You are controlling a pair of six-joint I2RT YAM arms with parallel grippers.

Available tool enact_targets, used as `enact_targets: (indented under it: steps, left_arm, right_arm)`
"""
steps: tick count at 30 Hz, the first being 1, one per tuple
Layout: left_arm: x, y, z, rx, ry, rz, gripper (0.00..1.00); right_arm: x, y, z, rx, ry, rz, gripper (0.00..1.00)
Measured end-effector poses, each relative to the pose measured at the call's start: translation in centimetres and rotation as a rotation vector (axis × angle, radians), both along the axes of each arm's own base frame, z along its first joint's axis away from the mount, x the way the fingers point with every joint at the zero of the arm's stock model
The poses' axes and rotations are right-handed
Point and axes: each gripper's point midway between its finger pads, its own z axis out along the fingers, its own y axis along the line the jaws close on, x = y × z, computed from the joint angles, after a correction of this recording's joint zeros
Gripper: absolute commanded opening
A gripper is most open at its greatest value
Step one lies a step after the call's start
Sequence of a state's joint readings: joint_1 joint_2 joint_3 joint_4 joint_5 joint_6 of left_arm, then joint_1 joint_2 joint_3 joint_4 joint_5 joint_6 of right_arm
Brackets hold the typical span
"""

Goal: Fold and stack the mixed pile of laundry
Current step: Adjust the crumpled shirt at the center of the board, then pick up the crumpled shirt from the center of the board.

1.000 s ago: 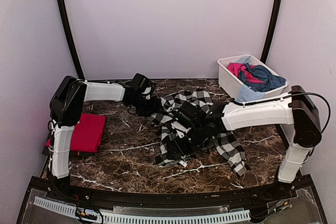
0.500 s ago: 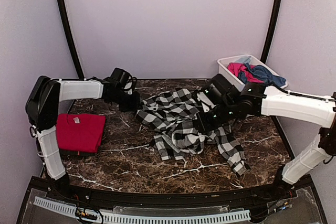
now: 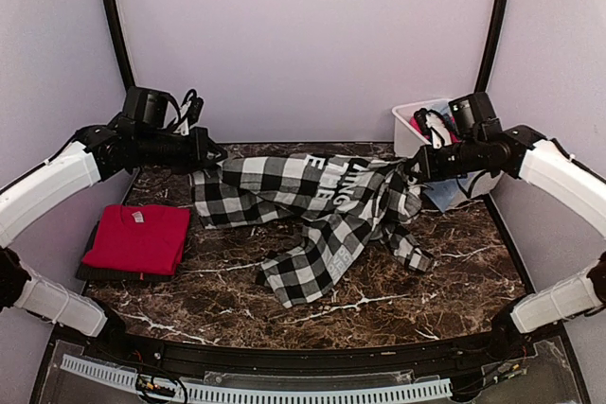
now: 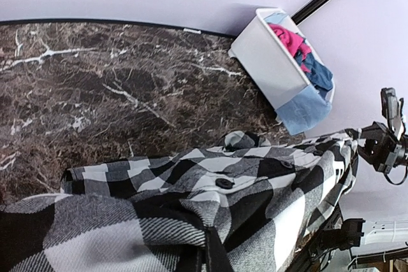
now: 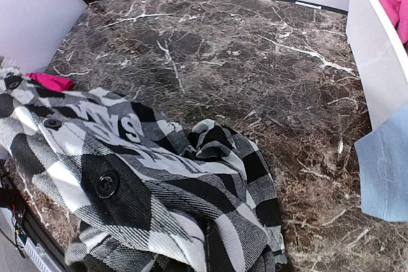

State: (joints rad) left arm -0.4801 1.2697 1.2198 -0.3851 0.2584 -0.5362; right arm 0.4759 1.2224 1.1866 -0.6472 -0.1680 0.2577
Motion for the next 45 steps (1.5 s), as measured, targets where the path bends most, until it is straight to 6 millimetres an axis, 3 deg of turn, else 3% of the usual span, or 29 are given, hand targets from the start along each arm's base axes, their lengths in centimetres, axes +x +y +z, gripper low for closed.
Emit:
enact_targets:
  steps: [1, 2, 3, 5, 6, 7, 8, 10, 12, 15, 18, 21, 25, 30, 37, 45]
  left_arm:
    - [0.1, -0.1, -0.8, 0.013, 0.023, 0.001, 0.01]
    - [0.5, -0.1, -1.9, 0.030, 0.050, 0.009, 0.03]
    - [0.8, -0.1, -2.9, 0.046, 0.073, 0.016, 0.09]
    - [2.1, 0.3, -5.5, 0.085, 0.132, 0.047, 0.23]
    - [2.8, 0.5, -6.7, 0.100, 0.157, 0.065, 0.28]
    - [3.6, 1.0, -8.1, 0.124, 0.187, 0.087, 0.39]
    - [4.4, 1.4, -9.5, 0.145, 0.220, 0.115, 0.50]
    - [5.3, 2.3, -11.5, 0.179, 0.257, 0.142, 0.61]
    - [5.7, 3.2, -12.5, 0.193, 0.285, 0.174, 0.68]
    - [5.6, 4.0, -12.2, 0.190, 0.274, 0.197, 0.72]
    - [4.6, 4.4, -11.8, 0.184, 0.260, 0.201, 0.77]
    - [3.5, 4.8, -11.7, 0.180, 0.256, 0.199, 0.79]
    - [2.7, 4.8, -11.6, 0.167, 0.259, 0.183, 0.80]
    - [1.8, 4.8, -11.7, 0.157, 0.264, 0.171, 0.80]
    - [1.5, 4.9, -11.1, 0.149, 0.251, 0.169, 0.80]
    - [1.5, 4.9, -11.1, 0.150, 0.251, 0.169, 0.80]
  right_arm:
    - [0.9, 0.0, -0.9, -0.008, 0.014, -0.003, 0.14]
    - [1.9, 0.0, -2.1, -0.025, 0.037, -0.006, 0.27]
    - [2.8, 0.2, -3.6, -0.046, 0.069, -0.008, 0.48]
    - [4.5, 0.4, -6.4, -0.099, 0.137, -0.020, 0.72]
    - [5.0, 0.4, -7.2, -0.118, 0.158, -0.029, 0.76]
    - [5.6, 0.2, -7.8, -0.135, 0.177, -0.043, 0.80]
    - [5.9, 0.1, -8.1, -0.142, 0.183, -0.053, 0.84]
    - [5.6, -0.4, -7.8, -0.145, 0.188, -0.072, 0.89]
    - [4.6, -0.8, -6.6, -0.122, 0.164, -0.078, 0.89]
    - [0.9, -1.1, -4.7, -0.049, 0.133, -0.062, 0.86]
    - [-3.9, 1.0, -4.4, 0.044, 0.143, 0.033, 0.84]
    - [-9.0, 4.7, -7.3, 0.073, 0.239, 0.168, 0.81]
    - [-13.5, 8.1, -12.0, -0.017, 0.354, 0.306, 0.80]
    - [-14.8, 11.3, -15.5, -0.120, 0.371, 0.407, 0.78]
    - [-12.9, 17.2, -17.0, -0.204, 0.289, 0.503, 0.76]
    - [-11.6, 18.4, -20.2, -0.313, 0.270, 0.511, 0.76]
